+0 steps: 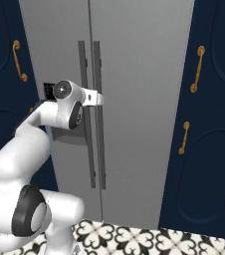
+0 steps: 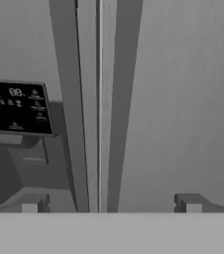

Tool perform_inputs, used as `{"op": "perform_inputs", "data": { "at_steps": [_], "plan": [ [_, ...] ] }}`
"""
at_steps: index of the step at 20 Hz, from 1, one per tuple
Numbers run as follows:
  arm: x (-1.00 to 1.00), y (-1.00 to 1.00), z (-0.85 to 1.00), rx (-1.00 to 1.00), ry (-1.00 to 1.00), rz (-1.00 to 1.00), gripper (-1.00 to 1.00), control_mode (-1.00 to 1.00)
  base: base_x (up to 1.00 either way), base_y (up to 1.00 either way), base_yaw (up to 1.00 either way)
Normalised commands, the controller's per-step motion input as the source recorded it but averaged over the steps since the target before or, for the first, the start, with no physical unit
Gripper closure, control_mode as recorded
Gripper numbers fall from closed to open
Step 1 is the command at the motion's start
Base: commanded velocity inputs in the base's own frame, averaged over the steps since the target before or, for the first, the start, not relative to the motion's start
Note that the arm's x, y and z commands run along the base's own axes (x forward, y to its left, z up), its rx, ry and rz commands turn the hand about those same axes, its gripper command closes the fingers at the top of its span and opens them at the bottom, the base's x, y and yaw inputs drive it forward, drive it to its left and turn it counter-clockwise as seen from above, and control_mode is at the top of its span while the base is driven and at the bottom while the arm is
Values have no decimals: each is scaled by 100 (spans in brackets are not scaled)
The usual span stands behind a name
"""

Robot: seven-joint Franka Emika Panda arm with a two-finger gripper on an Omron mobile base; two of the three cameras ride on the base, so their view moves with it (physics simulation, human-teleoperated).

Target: Grab a lemon wedge from the fridge and one ice cube from the ice bowl, and put them in the glass of lemonade.

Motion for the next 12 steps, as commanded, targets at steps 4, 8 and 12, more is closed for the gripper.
{"op": "perform_inputs", "data": {
  "at_steps": [4,8,12],
  "plan": [
    [58,-14,-21,0,2,0,-100,-100,0,0,0],
    [65,0,-18,0,1,0,-100,-100,0,0,0],
    [63,-5,-21,0,0,0,-100,-100,0,0,0]
  ]
}}
